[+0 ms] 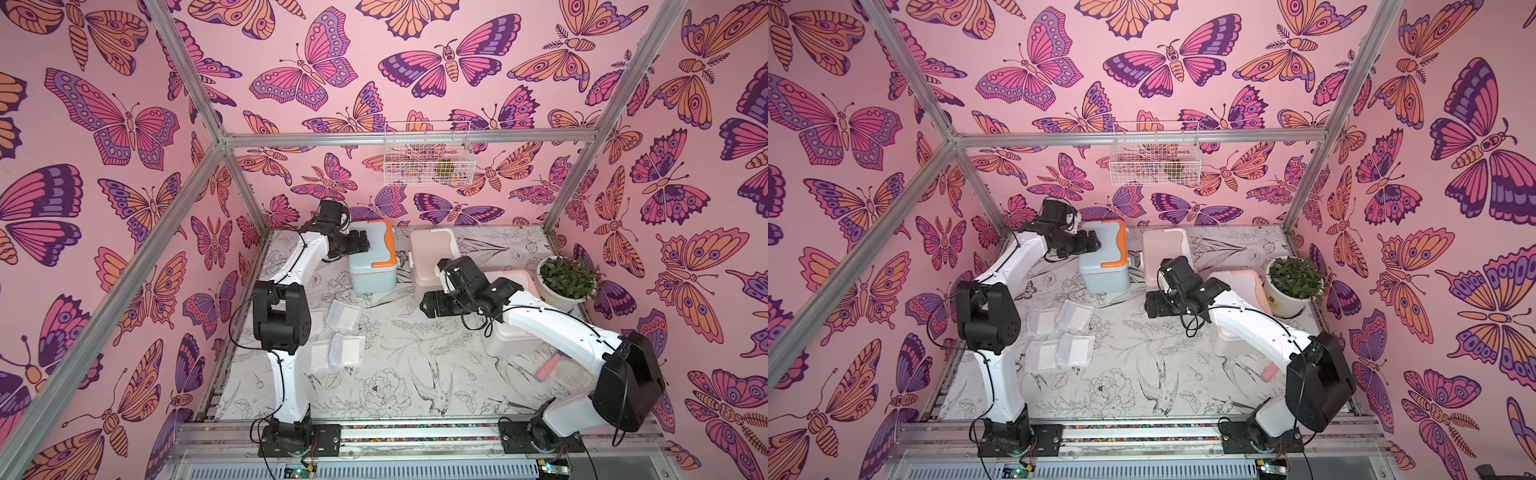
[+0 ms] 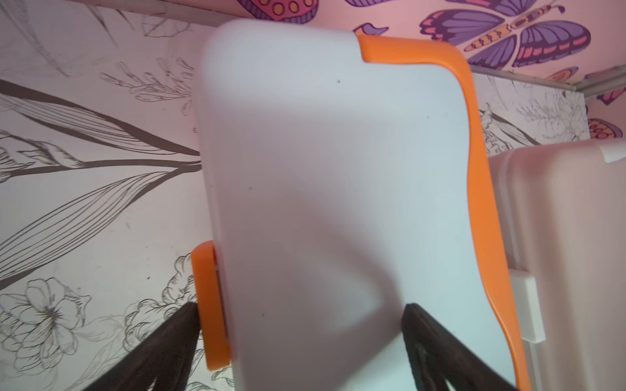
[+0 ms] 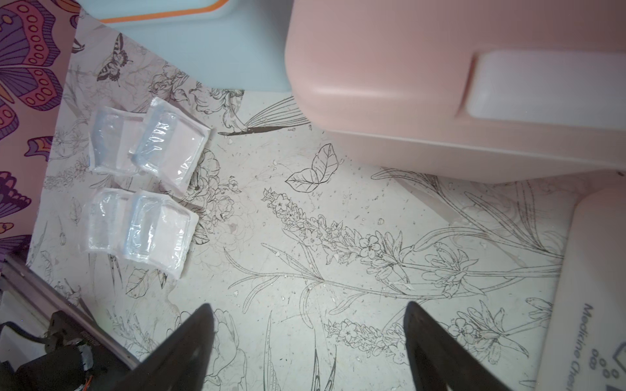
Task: Open first aid kits and take out gauze
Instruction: Move the first aid kit to the center of the board.
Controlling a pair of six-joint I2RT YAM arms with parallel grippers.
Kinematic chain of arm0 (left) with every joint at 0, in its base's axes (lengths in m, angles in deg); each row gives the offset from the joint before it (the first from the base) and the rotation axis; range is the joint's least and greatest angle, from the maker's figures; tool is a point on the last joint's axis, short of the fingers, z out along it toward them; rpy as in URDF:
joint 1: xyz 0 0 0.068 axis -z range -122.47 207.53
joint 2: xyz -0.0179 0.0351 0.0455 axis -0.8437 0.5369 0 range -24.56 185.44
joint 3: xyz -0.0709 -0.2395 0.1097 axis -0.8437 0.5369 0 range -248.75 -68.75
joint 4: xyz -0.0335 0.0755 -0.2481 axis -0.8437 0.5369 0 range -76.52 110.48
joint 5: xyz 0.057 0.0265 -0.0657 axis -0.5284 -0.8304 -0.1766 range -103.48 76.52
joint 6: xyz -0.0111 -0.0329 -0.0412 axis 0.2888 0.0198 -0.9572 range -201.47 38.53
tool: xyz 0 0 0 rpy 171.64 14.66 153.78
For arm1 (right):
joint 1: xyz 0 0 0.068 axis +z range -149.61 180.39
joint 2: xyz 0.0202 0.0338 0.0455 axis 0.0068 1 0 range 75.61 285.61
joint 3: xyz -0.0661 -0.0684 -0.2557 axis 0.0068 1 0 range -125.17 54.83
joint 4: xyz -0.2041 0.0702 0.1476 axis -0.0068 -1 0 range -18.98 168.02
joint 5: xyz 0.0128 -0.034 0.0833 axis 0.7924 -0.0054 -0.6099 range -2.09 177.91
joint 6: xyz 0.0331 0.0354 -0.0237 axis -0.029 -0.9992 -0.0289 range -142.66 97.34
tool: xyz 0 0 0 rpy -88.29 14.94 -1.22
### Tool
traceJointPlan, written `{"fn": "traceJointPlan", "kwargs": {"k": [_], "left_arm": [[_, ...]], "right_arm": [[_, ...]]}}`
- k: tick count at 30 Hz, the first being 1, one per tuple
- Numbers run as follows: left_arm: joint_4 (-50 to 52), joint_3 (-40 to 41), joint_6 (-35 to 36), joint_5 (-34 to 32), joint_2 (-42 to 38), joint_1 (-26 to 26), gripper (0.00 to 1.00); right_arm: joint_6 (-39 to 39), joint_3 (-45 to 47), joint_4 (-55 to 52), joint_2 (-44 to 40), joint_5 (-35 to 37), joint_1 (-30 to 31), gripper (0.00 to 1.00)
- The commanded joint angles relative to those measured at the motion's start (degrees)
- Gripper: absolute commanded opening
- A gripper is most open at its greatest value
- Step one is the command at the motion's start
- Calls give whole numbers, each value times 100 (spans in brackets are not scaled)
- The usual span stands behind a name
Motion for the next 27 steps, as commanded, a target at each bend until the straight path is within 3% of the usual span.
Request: {"fn": "traceJointPlan", "kwargs": {"k": [1, 13, 21, 27], "left_arm": [[374, -82, 318, 4, 259, 255, 93], [402, 0, 520, 2, 250, 713, 93], [380, 404, 557, 73, -22, 787, 94], [166, 868, 393, 99, -647, 722, 99]], "right_arm": [[-153, -199, 15, 174, 319, -173, 85], [-417, -1222, 581, 1746, 393, -920, 63], [-394, -2108, 589, 2627, -310, -1411, 65], [-362, -1984, 790, 2192, -812, -1396, 72]]}}
